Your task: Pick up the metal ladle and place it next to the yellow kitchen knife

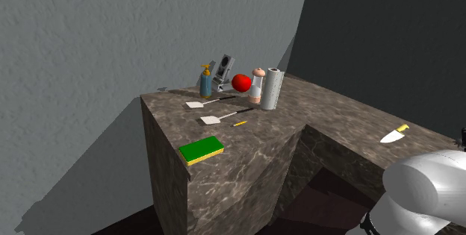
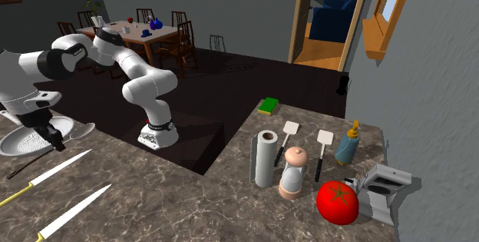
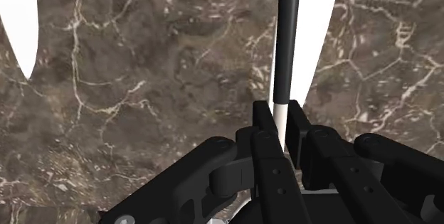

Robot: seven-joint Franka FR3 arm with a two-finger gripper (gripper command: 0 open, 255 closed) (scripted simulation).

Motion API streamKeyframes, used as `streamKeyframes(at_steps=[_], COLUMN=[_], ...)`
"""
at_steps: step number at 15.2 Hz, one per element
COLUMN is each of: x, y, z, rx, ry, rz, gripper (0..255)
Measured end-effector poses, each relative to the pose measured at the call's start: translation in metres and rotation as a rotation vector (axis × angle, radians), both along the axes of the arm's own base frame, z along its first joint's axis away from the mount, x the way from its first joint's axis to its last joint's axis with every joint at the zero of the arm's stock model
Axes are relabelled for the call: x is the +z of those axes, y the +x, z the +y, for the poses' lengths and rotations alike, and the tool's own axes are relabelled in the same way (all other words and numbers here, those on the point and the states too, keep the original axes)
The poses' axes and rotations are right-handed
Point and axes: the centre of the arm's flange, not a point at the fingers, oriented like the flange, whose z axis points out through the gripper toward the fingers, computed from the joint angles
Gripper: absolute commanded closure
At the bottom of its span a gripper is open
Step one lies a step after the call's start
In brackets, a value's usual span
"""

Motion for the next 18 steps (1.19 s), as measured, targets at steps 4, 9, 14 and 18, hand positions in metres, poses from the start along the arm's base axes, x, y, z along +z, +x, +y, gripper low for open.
streamKeyframes(at_steps=[4, 9, 14, 18], x=[-0.021, -0.048, -0.066, -0.068], y=[0.000, 0.001, 0.001, 0.001], z=[-0.001, -0.001, 0.000, -0.001], rx=[0.000, 0.000, 0.000, 0.000], ry=[0.000, 0.000, 0.000, 0.000], rz=[0.000, 0.000, 0.000, 0.000], gripper=[255, 255, 255, 255])
